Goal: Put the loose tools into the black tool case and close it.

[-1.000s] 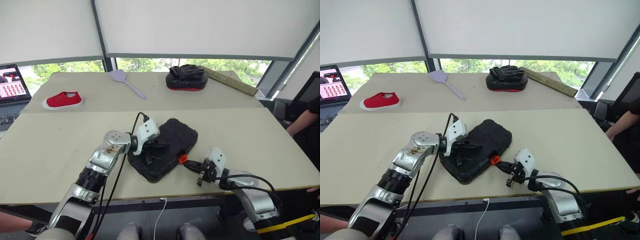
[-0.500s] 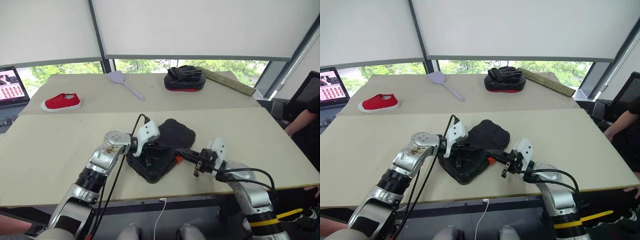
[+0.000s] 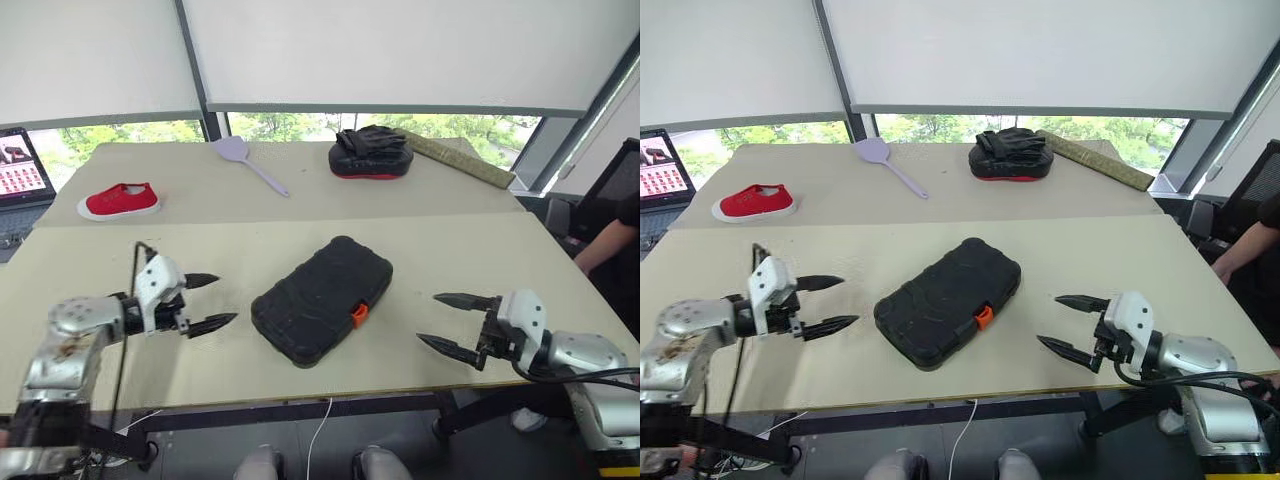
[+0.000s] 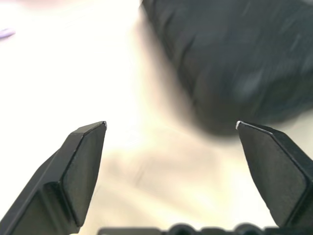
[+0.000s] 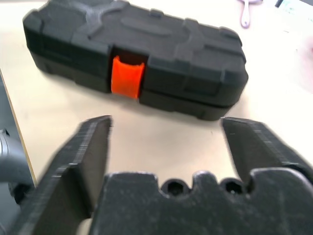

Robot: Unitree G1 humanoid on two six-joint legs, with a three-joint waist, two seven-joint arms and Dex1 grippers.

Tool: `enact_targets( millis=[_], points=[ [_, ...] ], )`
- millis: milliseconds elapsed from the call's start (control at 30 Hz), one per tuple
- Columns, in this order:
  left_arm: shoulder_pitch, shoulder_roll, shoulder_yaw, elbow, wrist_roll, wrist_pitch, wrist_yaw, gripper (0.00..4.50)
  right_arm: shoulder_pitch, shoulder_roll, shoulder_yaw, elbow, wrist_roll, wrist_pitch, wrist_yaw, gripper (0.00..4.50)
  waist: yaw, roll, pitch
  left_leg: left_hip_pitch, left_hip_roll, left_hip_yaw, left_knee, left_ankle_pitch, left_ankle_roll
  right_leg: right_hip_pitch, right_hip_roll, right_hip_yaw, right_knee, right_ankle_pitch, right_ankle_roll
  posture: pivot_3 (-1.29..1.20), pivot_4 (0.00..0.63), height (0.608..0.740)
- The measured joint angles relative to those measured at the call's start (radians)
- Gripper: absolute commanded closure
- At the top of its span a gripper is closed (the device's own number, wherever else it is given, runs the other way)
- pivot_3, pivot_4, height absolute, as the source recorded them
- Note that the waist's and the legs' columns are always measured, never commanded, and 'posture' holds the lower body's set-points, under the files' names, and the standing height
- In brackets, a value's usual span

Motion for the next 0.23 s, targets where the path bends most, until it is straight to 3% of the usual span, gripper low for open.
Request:
enact_targets(
  millis=[233],
  points=[
    [0.169,0.006,0.047,0.043,0.013,-0.121,0.030,0.00,-0.039,-0.021,0.002,0.159,-0.071,-0.190,0.038,0.03,0.008,-0.001,0.003,0.000,-0.001,0.005,-0.002,-0.003,-0.005,-0.002,-0.003,-0.001,0.000,-0.001,0.001,0.00,0.150,0.740]
  ],
)
